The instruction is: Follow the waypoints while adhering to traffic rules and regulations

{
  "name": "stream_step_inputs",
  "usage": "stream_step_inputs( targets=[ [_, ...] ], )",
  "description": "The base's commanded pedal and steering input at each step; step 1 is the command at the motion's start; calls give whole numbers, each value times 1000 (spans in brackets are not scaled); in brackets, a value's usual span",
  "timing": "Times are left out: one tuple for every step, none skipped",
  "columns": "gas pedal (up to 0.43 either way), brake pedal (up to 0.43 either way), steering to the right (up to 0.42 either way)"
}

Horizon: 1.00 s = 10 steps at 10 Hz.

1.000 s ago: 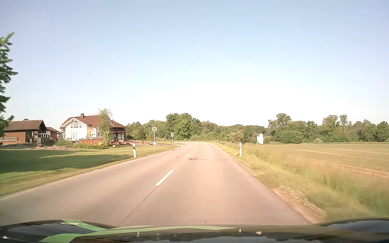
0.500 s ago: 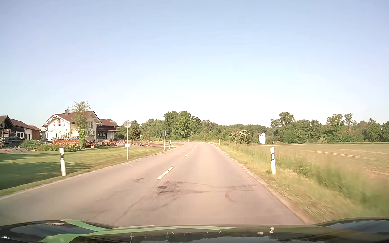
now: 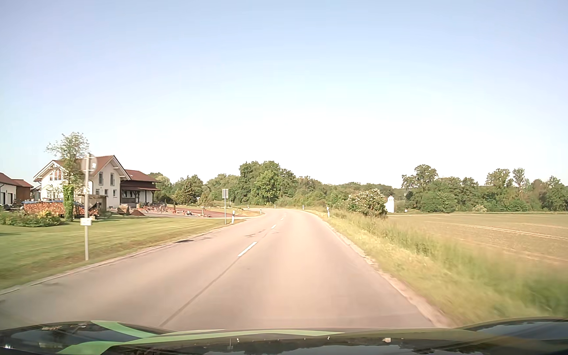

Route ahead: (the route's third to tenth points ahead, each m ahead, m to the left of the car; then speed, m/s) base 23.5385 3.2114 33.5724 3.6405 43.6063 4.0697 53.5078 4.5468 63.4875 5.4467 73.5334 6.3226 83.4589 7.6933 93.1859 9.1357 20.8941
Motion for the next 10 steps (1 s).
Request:
stream_step_inputs(
  targets=[
    [0, 43, -7],
    [0, 0, -7],
    [0, 0, -7],
    [0, 0, -7],
    [0, 0, -5],
    [0, 0, -3],
    [87, 0, -3],
    [110, 0, -3],
    [110, 0, -3],
    [110, 0, -4]
  ],
)
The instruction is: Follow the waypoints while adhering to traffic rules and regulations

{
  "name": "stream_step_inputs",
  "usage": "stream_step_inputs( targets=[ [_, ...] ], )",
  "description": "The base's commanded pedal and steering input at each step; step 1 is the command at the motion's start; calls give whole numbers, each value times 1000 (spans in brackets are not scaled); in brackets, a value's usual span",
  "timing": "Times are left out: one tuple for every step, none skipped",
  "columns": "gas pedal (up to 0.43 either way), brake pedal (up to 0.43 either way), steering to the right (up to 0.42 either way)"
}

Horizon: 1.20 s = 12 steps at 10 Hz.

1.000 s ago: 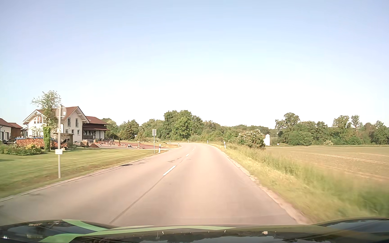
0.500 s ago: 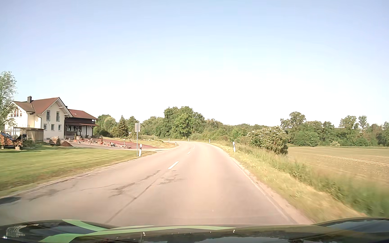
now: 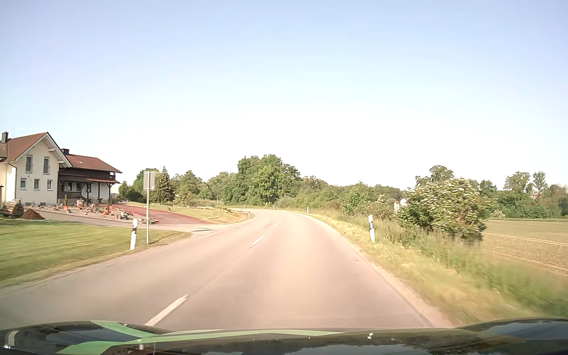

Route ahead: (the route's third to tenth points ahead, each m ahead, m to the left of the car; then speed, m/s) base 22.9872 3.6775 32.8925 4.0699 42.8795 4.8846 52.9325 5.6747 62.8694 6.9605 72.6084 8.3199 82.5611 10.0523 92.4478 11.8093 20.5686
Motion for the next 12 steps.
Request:
stream_step_inputs(
  targets=[
    [110, 0, -4],
    [110, 0, -5],
    [110, 0, -5],
    [110, 0, -5],
    [110, 0, -5],
    [110, 0, -6],
    [110, 0, -6],
    [130, 0, -6],
    [138, 0, -9],
    [150, 0, -10],
    [150, 0, -11],
    [150, 0, -12]
  ],
)
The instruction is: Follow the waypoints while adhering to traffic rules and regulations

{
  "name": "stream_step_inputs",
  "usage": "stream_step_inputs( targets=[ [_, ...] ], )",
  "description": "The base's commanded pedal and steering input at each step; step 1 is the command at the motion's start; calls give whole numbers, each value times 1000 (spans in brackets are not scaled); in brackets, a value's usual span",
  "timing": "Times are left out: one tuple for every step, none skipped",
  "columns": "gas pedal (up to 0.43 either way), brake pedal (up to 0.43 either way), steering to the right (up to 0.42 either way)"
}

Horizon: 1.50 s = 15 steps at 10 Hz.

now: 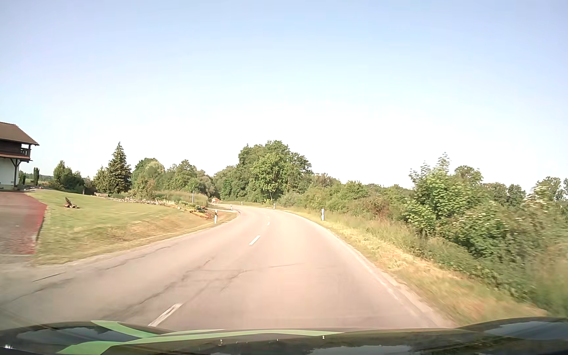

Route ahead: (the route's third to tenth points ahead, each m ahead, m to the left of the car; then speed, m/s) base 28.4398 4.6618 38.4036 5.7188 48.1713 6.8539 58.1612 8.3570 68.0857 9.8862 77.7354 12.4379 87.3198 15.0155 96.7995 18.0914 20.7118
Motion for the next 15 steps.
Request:
stream_step_inputs(
  targets=[
    [150, 0, -12],
    [150, 0, -13],
    [150, 0, -13],
    [150, 0, -13],
    [130, 0, -14],
    [130, 0, -16],
    [130, 0, -16],
    [130, 0, -17],
    [130, 0, -18],
    [138, 0, -19],
    [150, 0, -19],
    [157, 0, -19],
    [169, 0, -20],
    [169, 0, -20],
    [169, 0, -20]
  ],
)
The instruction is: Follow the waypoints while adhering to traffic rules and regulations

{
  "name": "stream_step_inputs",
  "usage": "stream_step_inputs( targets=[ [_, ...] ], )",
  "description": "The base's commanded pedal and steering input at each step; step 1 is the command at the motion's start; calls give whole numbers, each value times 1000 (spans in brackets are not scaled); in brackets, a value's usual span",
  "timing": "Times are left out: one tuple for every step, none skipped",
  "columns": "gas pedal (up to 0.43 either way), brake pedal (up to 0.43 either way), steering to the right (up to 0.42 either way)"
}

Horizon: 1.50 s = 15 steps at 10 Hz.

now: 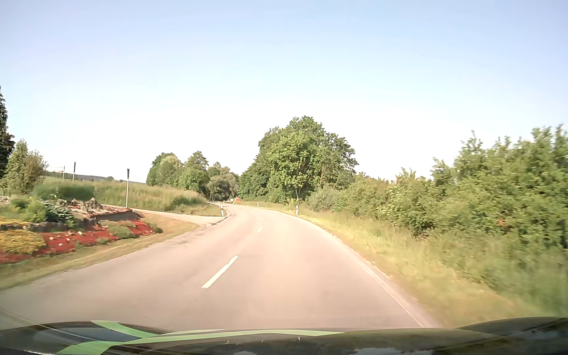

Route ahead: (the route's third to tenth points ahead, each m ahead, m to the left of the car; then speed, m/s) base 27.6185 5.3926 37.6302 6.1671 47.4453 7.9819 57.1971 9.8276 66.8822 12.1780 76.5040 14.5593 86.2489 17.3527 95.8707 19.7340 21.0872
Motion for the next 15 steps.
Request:
stream_step_inputs(
  targets=[
    [169, 0, -21],
    [169, 0, -23],
    [169, 0, -23],
    [169, 0, -23],
    [169, 0, -24],
    [169, 0, -26],
    [169, 0, -26],
    [169, 0, -26],
    [169, 0, -26],
    [177, 0, -25],
    [220, 0, -23],
    [220, 0, -20],
    [240, 0, -18],
    [240, 0, -17],
    [240, 0, -17]
  ],
)
